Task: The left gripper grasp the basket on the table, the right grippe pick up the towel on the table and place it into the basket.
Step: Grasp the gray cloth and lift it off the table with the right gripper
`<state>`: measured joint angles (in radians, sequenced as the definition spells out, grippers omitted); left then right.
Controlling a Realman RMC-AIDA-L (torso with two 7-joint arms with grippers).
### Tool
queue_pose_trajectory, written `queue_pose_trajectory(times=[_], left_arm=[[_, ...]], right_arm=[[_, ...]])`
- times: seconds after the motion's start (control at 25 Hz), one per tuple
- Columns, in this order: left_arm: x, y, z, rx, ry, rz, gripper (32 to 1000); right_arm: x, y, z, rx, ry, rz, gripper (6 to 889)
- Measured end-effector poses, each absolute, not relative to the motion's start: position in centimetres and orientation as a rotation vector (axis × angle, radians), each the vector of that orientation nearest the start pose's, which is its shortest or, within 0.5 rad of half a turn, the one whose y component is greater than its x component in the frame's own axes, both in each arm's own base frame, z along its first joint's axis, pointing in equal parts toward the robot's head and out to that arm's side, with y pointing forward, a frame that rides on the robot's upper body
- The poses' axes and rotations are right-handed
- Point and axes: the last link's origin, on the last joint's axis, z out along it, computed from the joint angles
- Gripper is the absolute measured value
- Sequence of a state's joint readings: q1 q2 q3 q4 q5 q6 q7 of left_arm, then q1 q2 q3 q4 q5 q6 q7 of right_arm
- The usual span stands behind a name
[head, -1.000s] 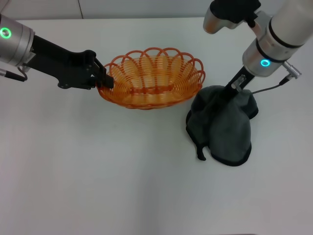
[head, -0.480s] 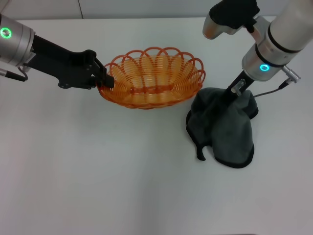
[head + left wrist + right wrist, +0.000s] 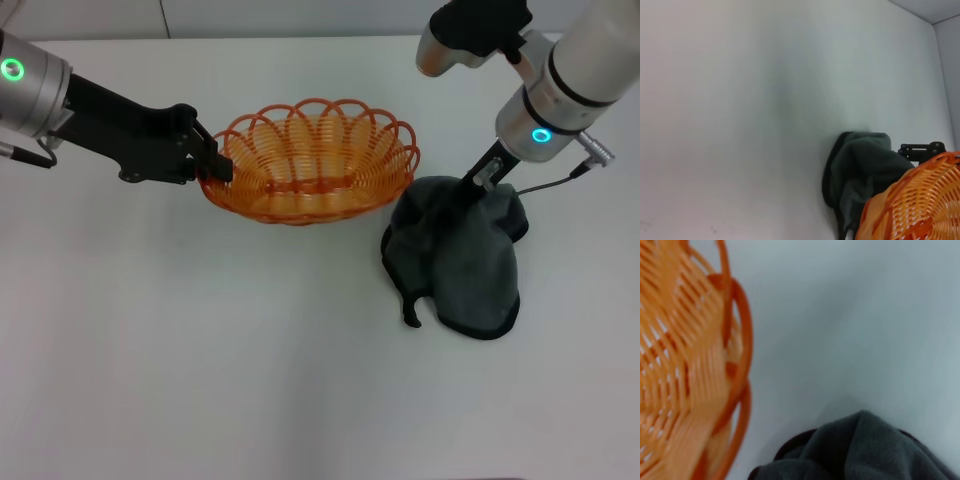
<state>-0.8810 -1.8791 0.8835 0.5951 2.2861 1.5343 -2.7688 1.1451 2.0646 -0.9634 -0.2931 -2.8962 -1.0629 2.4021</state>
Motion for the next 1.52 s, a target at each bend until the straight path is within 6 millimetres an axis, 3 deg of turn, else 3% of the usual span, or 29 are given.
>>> queue_pose_trajectory(times=[0.16, 0.6, 0.68, 1.52], left_arm=[[-20.61, 40.93, 3.83, -2.289, -2.001, -0.119, 108], [-20.84, 40.83, 3.88, -2.283, -2.007, -0.118, 108], [-20.84, 40.84, 3.9, -2.283, -2.006, -0.119, 108], [-20.88, 40.83, 3.91, -2.283, -2.006, -0.124, 108]], right_arm=[[20.76, 42.38, -6.39, -2.532, 0.959, -0.665, 668], [20.71, 42.67, -6.15, -2.529, 0.954, -0.645, 216], [20.73, 42.68, -6.08, -2.529, 0.956, -0.646, 39], [20.62, 42.63, -5.93, -2.543, 0.943, -0.654, 40]])
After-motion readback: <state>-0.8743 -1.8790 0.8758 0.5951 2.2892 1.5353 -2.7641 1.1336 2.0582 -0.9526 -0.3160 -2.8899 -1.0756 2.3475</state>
